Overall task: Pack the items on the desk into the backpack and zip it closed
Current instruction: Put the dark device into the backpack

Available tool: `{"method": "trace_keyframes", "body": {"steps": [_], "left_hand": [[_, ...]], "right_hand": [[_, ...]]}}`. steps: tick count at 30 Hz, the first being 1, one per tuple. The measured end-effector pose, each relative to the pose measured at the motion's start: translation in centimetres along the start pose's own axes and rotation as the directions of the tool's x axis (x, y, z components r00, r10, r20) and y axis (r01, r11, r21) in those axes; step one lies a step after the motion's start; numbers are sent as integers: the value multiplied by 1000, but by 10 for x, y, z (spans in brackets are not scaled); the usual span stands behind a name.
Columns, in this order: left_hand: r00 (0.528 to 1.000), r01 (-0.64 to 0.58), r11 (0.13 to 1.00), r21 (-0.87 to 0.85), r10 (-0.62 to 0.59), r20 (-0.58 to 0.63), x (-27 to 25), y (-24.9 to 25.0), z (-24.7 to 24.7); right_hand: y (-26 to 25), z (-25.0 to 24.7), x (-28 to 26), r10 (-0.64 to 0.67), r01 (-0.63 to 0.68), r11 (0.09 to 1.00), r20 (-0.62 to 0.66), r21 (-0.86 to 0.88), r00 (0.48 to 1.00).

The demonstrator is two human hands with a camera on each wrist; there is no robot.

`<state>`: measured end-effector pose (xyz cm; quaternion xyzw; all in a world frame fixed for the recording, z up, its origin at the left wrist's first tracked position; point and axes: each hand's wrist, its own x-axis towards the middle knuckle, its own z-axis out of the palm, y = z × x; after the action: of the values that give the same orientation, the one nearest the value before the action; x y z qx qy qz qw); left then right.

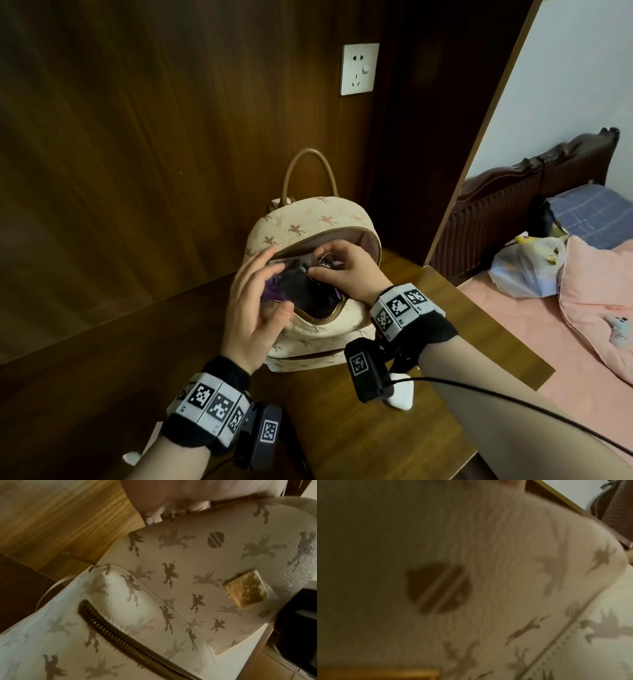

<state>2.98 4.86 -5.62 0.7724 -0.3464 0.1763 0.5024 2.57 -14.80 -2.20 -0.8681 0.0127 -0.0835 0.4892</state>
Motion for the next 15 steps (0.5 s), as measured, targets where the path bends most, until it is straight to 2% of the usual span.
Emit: {"method": "trace_keyframes", "body": {"steps": [6, 9, 12, 15], "left_hand": [[995, -80, 990, 118, 72, 71, 5, -10, -10], [989, -119, 978, 172, 102, 103, 5, -15, -14], [992, -96, 984, 152, 82, 94, 3, -16, -12], [993, -78, 993, 86, 70, 92, -1, -17, -10]], "right_hand": [[12, 11, 5, 198, -198, 979, 18, 36, 980], [13, 8, 5, 260, -257, 966, 113, -38, 959], [10, 5, 3, 297, -282, 953, 155, -109, 942], [7, 5, 3, 267, -241, 953, 131, -185, 955]]}}
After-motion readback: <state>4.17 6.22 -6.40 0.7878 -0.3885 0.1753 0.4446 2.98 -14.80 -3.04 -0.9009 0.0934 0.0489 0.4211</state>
